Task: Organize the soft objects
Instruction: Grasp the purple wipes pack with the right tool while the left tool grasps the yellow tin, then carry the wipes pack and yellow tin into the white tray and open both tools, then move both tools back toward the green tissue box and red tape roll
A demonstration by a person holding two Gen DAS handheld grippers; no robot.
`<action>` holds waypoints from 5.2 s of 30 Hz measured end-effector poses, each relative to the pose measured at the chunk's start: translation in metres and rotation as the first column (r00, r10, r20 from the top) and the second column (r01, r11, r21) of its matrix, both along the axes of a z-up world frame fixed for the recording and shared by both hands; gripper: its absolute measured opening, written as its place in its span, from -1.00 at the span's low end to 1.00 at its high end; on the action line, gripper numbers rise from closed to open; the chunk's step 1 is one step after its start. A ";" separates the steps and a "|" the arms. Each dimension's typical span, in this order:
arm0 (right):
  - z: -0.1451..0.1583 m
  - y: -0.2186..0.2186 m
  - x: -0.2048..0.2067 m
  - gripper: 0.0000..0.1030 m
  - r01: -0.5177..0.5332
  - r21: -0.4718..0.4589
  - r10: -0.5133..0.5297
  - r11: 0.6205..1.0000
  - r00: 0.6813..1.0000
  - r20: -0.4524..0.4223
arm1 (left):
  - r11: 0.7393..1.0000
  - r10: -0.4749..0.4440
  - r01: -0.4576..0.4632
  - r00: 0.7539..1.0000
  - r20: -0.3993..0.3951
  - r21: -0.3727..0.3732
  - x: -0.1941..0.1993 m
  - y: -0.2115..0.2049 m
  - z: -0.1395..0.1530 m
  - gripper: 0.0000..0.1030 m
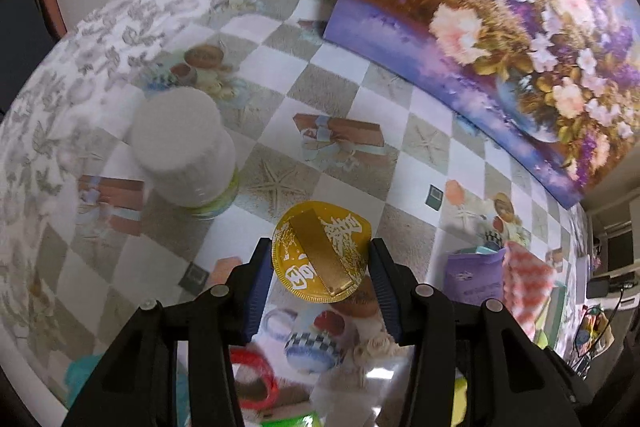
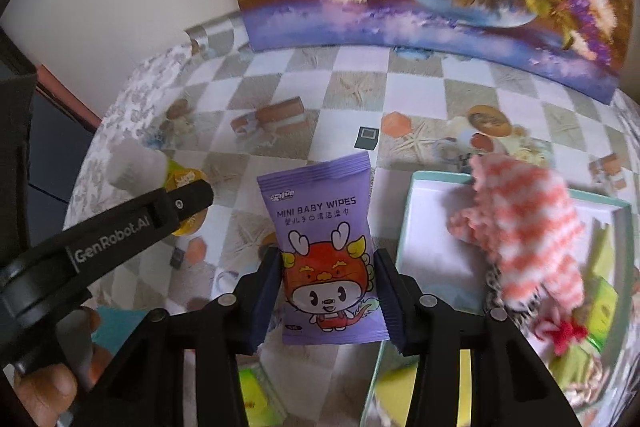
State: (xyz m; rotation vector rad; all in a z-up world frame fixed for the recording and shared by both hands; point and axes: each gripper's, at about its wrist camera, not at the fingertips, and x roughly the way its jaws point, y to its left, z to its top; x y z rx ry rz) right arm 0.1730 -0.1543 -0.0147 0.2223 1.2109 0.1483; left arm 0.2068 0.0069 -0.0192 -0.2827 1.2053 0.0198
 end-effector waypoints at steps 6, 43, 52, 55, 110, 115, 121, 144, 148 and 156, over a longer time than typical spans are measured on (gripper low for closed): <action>0.024 -0.006 -0.027 -0.05 0.026 -0.002 -0.026 1.000 0.999 0.021 | 0.999 -0.012 0.011 0.999 0.040 0.032 -0.036 0.008 0.026 -0.04; 0.013 -0.201 -0.124 -0.05 0.495 -0.043 -0.497 0.868 0.867 -0.046 | 0.907 -0.420 0.421 0.904 0.079 -0.002 -0.109 -0.174 0.046 -0.03; 0.001 -0.229 -0.135 -0.05 0.542 -0.034 -0.543 0.839 0.835 -0.083 | 0.863 -0.501 0.504 0.863 0.068 -0.041 -0.115 -0.227 0.034 -0.03; 0.000 -0.228 -0.136 -0.05 0.538 -0.032 -0.538 0.843 0.838 -0.087 | 0.864 -0.497 0.500 0.865 0.066 -0.057 -0.110 -0.231 0.031 -0.03; 0.007 -0.207 -0.125 0.60 0.497 -0.075 -0.502 0.864 0.861 -0.076 | 0.963 -0.266 0.266 0.964 -0.016 0.046 -0.073 -0.139 0.019 0.73; 0.014 -0.196 -0.121 0.60 0.472 -0.067 -0.476 0.879 0.877 -0.062 | 0.966 -0.254 0.254 0.967 -0.011 0.053 -0.072 -0.125 0.026 0.73; 0.022 -0.182 -0.119 0.60 0.455 -0.050 -0.457 0.889 0.888 -0.049 | 0.967 -0.248 0.248 0.969 -0.004 0.058 -0.070 -0.107 0.034 0.73; 0.041 -0.085 -0.098 0.60 0.239 -0.001 -0.239 0.971 0.971 -0.009 | 0.985 -0.135 0.136 0.991 -0.026 0.101 -0.068 -0.009 0.038 0.73; 0.043 -0.065 -0.095 0.60 0.195 0.016 -0.195 0.981 0.981 0.000 | 0.985 -0.133 0.136 0.990 -0.036 0.110 -0.067 0.001 0.036 0.73; 0.037 -0.023 -0.089 0.60 0.100 0.015 -0.100 0.995 0.995 -0.017 | 0.984 -0.125 0.134 0.989 -0.082 0.117 -0.063 0.021 0.023 0.73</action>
